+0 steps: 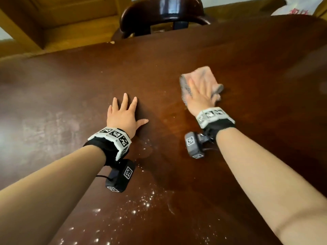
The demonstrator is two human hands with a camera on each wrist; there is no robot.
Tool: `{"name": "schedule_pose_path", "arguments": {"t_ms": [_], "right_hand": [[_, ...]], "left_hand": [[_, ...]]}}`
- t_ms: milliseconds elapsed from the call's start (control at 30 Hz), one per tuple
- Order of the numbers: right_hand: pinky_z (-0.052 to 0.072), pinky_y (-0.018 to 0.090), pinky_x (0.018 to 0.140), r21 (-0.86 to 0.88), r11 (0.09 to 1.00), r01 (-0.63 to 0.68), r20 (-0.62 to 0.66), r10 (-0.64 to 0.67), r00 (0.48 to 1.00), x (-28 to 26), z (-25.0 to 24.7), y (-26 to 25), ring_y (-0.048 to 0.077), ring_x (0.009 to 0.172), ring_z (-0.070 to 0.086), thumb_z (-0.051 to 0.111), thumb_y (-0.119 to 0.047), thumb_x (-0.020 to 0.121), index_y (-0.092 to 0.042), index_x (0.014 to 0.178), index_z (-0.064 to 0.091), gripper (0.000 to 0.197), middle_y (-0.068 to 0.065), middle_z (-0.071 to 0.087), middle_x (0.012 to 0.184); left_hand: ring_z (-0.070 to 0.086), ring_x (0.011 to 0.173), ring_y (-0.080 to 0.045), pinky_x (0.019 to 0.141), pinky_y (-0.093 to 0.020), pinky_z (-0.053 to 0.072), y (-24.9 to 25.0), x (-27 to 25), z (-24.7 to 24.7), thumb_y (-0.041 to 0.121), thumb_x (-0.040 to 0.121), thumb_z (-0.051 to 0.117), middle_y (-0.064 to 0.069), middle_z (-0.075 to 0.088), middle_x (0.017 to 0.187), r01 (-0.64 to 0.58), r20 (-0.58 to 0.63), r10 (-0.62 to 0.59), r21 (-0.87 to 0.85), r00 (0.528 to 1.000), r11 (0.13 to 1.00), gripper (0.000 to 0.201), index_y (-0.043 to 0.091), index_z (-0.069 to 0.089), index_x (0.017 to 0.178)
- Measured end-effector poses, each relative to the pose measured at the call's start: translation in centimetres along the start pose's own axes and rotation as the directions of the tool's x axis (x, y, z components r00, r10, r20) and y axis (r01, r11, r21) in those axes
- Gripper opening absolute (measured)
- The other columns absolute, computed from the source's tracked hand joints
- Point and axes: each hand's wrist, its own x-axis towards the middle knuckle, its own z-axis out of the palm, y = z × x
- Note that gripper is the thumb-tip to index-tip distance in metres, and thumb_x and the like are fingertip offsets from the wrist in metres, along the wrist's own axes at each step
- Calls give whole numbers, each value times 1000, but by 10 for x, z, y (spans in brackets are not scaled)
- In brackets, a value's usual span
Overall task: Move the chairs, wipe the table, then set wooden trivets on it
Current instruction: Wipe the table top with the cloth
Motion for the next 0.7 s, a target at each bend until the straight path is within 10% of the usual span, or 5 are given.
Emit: {"name": "schedule_pose_path", "arguments": {"t_ms": [233,533,700], "right_hand": [[-10,49,116,-102,892,441,100,-432,896,-52,34,-38,15,146,-19,27,-36,102,-44,149,-5,57,-12,-16,159],[-9,53,115,-5,999,45,0,-45,999,59,-31,-4,23,146,-19,21,-41,101,-40,149,-9,57,-1,-20,159],[-10,55,114,-47,962,270,33,-269,963,70,-21,-67,25,146,-19,24,-36,101,-40,150,-5,58,-3,-19,159]], "left_hand": [[-1,147,-28,117,-55,4,-8,6,-7,73,78,46,4,-2,161,-1,2,1,-53,1000,999,91,37,5,151],[-14,145,-34,116,-58,3,-4,53,-28,82,61,55,2,-16,159,90,101,-78,-123,992,988,114,40,-6,149],[-11,146,-33,116,-59,4,-5,57,-26,82,57,59,2,-10,160,72,41,-67,-127,997,989,118,40,-1,149]]}}
